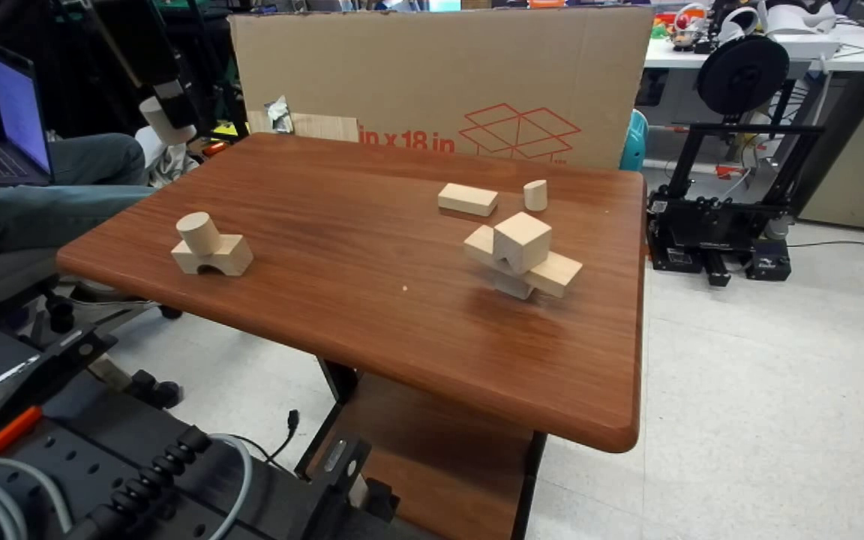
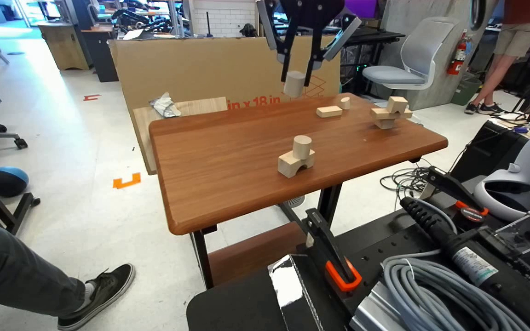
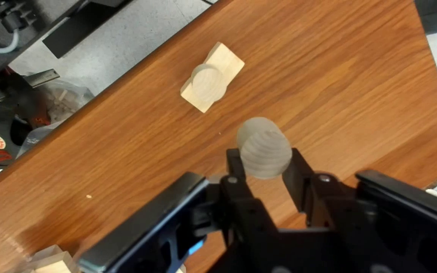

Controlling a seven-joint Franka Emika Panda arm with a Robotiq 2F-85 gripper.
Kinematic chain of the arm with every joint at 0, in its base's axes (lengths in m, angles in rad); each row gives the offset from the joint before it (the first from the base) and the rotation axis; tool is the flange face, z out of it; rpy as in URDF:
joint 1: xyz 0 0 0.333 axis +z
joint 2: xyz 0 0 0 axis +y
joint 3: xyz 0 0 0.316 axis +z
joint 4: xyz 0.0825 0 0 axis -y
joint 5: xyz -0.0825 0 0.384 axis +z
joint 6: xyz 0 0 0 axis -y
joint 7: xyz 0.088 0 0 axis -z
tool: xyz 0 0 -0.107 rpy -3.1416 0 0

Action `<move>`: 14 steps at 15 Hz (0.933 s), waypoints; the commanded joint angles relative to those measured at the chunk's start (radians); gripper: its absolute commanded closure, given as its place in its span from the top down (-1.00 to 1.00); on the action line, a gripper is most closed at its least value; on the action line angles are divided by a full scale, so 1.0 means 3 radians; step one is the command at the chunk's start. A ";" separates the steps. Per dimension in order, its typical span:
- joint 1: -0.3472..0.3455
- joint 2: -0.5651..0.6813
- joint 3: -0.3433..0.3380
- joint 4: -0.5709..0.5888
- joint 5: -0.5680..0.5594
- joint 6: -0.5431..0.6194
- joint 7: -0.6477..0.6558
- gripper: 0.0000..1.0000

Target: Put a block on the rectangular block

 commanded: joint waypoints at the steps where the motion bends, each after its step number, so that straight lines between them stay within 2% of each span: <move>1: -0.0045 -0.0067 0.0056 -0.0136 -0.0004 0.0052 0.0077 -0.84; 14: -0.0083 0.0066 0.0039 -0.0174 -0.0011 0.0053 0.0189 -0.84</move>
